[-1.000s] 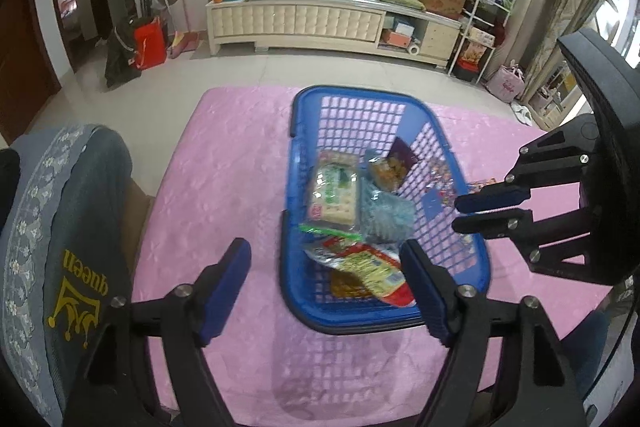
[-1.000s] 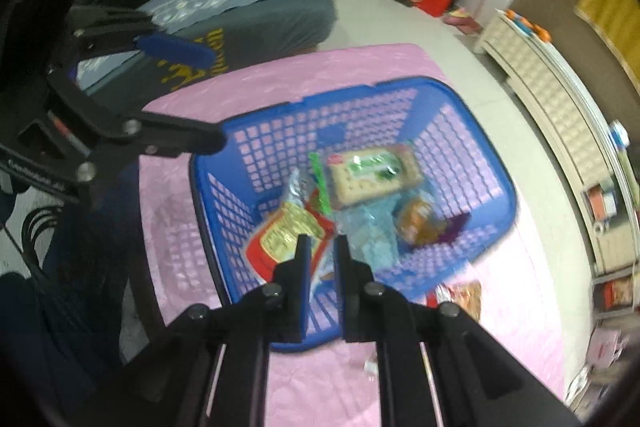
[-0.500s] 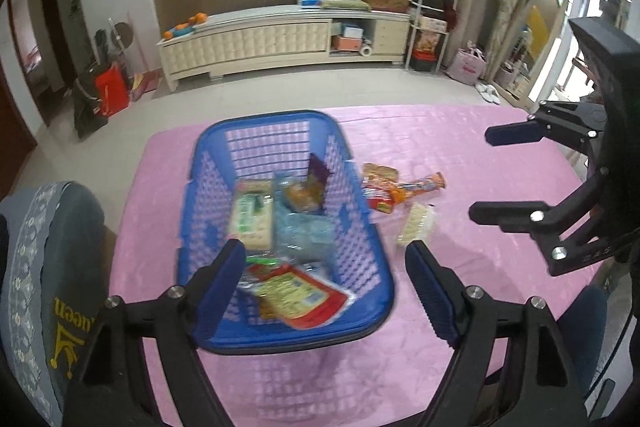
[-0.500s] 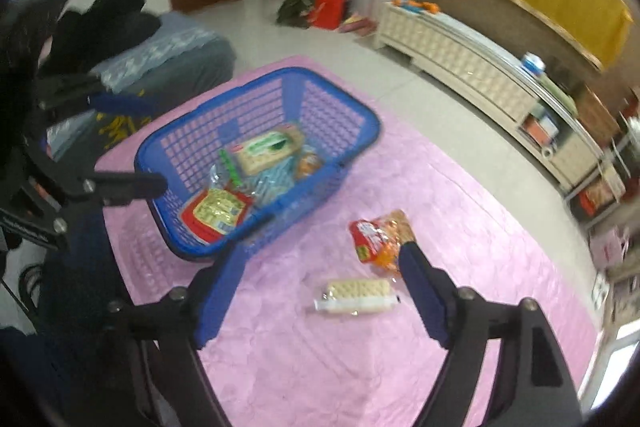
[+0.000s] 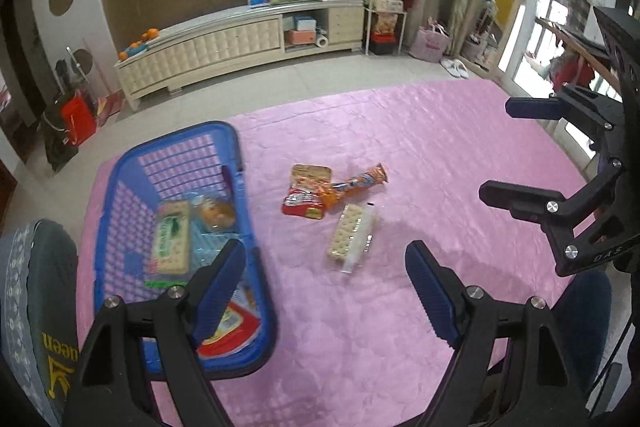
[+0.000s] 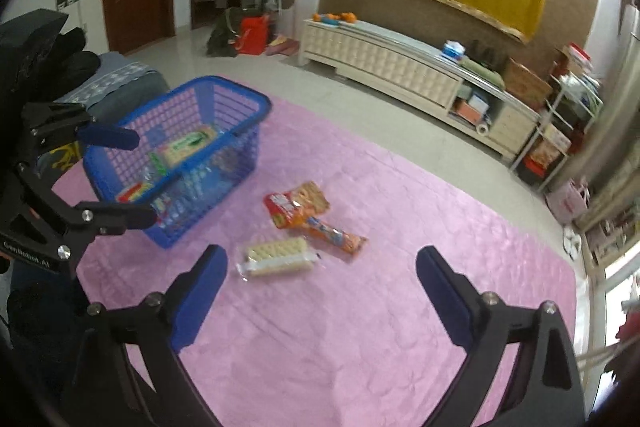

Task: Organize snacks
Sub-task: 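Move the left gripper to the white cracker pack and grasp it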

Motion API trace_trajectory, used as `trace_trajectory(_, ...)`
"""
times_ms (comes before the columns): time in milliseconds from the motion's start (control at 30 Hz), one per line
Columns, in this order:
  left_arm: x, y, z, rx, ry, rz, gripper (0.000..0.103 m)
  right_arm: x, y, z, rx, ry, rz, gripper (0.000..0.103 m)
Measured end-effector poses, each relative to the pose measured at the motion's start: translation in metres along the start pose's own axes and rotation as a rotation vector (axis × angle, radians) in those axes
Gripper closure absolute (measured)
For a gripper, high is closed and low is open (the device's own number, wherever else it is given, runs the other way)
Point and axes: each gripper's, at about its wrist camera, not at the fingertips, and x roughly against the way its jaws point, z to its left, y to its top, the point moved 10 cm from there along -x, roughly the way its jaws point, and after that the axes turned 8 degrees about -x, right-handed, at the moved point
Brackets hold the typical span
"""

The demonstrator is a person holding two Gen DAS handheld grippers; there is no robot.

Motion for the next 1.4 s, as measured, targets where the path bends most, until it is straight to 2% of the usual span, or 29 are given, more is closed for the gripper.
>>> trace_trajectory(133, -0.015, 0.004, -0.015, -0.03, -0.007, 0.024, 0.022, -0.011, -0.012, -0.021, -0.065, -0.013, 0.022, 0.005)
trace_trajectory(233, -0.031, 0.005, -0.022, -0.044, 0.002, 0.05, 0.022, -0.024, -0.023, -0.037, -0.186, 0.06, 0.055, 0.006)
trace_trajectory(433, -0.067, 0.007, -0.035, -0.07, 0.005, 0.114, 0.022, -0.053, -0.049, -0.062, -0.307, 0.052, 0.088, 0.006)
trace_trajectory(700, -0.119, 0.001, -0.042, -0.075, 0.013, 0.216, 0.022, -0.086, -0.07, -0.078, -0.327, 0.035, 0.125, 0.006)
trace_trajectory(833, -0.14, -0.002, -0.037, -0.05, 0.044, 0.248, 0.022, -0.1, -0.077, -0.082, -0.329, 0.039, 0.139, 0.006)
trace_trajectory(933, -0.154, -0.005, -0.037, -0.035, 0.021, 0.272, 0.022, -0.109, -0.076, -0.082, -0.328, 0.067, 0.14, 0.006)
trace_trajectory(1033, -0.168, -0.008, -0.042, -0.042, 0.006, 0.298, 0.023, -0.118, -0.079, -0.085, -0.314, 0.052, 0.151, 0.006)
trace_trajectory(1133, -0.18, -0.01, -0.04, -0.057, 0.034, 0.316, 0.033, -0.124, -0.085, -0.084, -0.287, 0.03, 0.173, 0.006)
trace_trajectory(1400, -0.2, -0.024, -0.033, -0.037, 0.01, 0.377, 0.039, -0.123, -0.087, -0.081, -0.261, 0.042, 0.176, 0.005)
